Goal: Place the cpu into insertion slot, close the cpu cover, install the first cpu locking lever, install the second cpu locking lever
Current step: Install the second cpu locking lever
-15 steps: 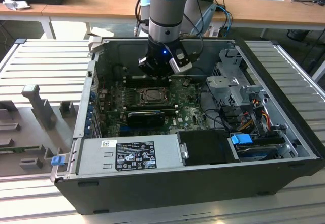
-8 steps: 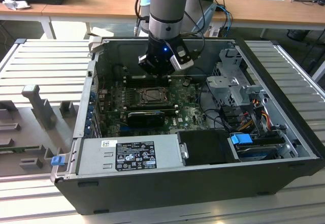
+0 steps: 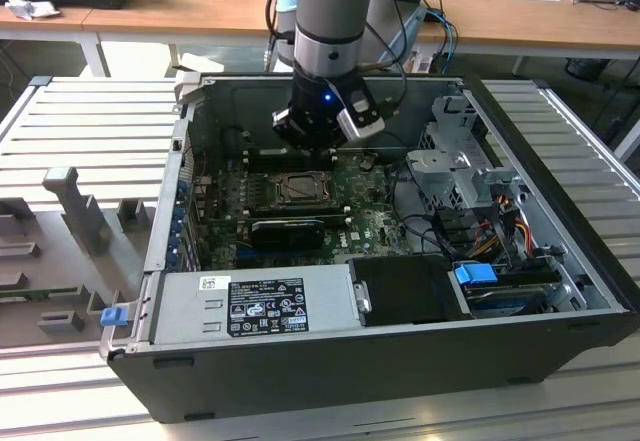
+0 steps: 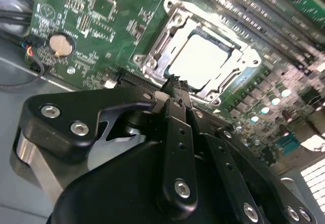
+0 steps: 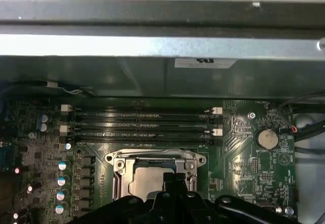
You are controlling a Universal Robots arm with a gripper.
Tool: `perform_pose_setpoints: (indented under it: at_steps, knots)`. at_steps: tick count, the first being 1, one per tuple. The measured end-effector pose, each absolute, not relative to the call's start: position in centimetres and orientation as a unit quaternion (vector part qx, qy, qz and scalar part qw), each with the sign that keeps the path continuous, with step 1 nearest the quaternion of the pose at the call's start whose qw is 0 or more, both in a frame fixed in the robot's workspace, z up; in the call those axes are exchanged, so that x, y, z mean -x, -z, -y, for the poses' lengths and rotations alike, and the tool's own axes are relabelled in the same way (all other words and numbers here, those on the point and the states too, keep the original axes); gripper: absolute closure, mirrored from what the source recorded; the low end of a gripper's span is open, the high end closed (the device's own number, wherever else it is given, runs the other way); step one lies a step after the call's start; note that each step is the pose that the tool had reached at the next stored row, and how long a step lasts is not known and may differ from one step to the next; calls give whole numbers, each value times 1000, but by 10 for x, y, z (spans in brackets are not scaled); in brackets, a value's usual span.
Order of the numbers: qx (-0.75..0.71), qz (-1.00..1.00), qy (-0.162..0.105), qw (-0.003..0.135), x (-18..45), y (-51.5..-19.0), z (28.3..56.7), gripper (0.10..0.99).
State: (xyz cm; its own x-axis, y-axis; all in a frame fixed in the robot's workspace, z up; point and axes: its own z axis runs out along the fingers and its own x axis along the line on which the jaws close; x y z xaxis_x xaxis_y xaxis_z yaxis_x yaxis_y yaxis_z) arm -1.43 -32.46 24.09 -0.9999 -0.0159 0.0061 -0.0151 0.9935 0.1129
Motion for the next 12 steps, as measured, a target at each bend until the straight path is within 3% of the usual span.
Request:
perform_pose_setpoints:
  at_steps: [12]
  knots:
    - [-6,998,55,5,14,-240,351,980]
